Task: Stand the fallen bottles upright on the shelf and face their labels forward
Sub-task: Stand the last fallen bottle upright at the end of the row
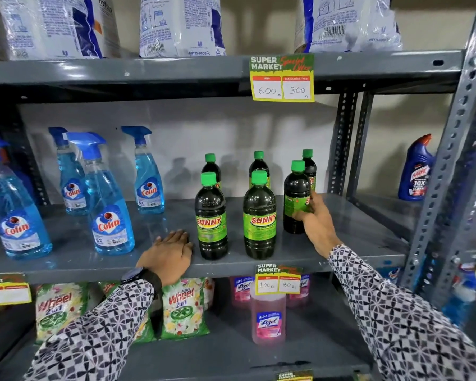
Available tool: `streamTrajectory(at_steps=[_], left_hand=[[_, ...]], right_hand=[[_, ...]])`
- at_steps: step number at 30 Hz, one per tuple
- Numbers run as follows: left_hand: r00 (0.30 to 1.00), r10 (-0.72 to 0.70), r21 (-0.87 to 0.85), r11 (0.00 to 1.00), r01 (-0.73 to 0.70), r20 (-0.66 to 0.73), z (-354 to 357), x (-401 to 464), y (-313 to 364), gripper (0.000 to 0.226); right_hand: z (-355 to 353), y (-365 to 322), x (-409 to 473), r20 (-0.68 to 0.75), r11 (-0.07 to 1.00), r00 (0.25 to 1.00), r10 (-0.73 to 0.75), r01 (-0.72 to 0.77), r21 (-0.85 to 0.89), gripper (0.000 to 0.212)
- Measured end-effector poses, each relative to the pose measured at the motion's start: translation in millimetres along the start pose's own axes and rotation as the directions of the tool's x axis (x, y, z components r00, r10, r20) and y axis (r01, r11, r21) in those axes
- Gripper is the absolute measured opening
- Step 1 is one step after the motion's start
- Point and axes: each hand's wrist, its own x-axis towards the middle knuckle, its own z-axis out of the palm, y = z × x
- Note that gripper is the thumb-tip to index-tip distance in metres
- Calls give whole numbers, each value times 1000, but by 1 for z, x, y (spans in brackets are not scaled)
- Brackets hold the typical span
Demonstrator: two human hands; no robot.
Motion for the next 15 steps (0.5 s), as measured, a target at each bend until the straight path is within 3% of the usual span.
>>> streamTrajectory(at_steps=[5,8,12,15], left_hand=[[1000,-8,-15,1000,8,-2,-2,-1,2,59],[1000,-10,-26,1000,10,-1,-3,-2,3,59],[1000,-1,-5,1000,0,-3,2,2,-1,60],[1000,25,32,999,-24,-6,5,3,-5,78]], right_hand=[[3,2,0,-40,994,999,-24,20,-110,77],[4,15,12,-88,973,993,-79,58,-225,93],[3,1,1,-76,966,994,-84,63,-249,79],[4,1,1,-115,946,986,-117,76,-316,91]])
